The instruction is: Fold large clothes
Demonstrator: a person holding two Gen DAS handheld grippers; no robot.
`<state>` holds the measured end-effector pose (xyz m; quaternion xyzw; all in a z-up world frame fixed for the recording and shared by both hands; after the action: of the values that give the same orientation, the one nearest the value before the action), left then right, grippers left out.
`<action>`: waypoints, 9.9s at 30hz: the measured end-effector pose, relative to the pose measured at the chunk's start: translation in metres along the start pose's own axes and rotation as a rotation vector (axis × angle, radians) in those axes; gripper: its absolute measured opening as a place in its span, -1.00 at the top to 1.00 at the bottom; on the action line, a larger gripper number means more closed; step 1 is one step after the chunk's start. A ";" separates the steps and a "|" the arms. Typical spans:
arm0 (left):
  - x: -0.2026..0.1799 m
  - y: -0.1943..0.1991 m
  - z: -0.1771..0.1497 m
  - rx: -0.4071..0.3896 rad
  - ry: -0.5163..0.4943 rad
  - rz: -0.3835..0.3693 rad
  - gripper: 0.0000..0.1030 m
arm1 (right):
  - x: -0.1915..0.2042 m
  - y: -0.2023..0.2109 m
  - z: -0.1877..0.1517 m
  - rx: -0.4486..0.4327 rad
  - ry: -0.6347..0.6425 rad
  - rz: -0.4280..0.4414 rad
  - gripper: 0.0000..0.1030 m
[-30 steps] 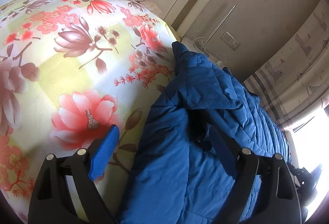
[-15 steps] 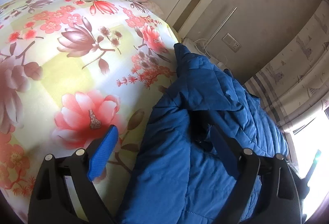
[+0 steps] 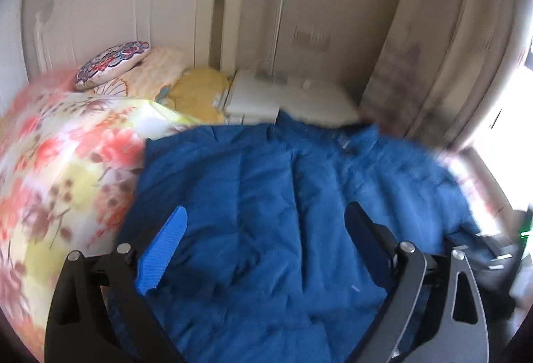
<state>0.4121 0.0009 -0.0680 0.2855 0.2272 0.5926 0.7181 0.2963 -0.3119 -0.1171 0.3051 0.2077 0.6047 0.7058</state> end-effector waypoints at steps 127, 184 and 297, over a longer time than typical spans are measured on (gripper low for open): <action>0.025 0.173 -0.258 0.138 -0.122 0.001 -0.96 | -0.030 0.193 -0.219 0.097 0.195 0.159 -0.79; 0.042 0.230 -0.311 0.094 -0.074 -0.106 -0.38 | -0.130 0.243 -0.257 0.054 -0.032 0.200 0.00; 0.113 0.194 -0.193 0.029 -0.084 -0.200 -0.89 | -0.178 0.201 -0.127 0.017 -0.062 0.389 -0.53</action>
<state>0.1655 0.1653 -0.0766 0.2964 0.2328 0.5022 0.7783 0.0335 -0.4472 -0.0862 0.3640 0.1280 0.7180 0.5793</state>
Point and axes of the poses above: each gripper's, at about its wrist camera, not at the fingertips, and y roughly against the way its jaws point, x to its left, z to its top, the point moved 2 cm from there along -y, roughly the way its jaws point, and after that the axes turned 7 degrees about -y, right-handed, at the moved point
